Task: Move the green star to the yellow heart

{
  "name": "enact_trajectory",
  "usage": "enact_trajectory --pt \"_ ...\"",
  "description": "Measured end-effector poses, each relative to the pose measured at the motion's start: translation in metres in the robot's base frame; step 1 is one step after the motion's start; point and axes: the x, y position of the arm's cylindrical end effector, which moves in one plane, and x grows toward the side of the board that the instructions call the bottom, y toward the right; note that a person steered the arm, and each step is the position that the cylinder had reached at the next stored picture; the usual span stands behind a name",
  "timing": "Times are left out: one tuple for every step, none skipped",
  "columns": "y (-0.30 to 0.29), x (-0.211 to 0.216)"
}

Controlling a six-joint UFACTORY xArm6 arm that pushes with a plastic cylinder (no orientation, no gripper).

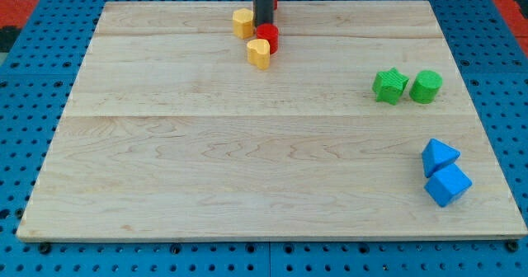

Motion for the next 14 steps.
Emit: enact_trajectory --pt "0.018 0.004" --pt "0.033 0.023" --pt "0.02 0.061" --pt "0.036 0.052" --pt "0.146 0.051" --pt "0.253 0.073" --pt "0.297 0.121" --pt "0.238 0.132" --pt "0.158 0.132" --pt "0.073 0.129" --pt "0.085 0.155" --pt "0.077 0.182" --pt "0.02 0.179" --pt "-0.012 0.154"
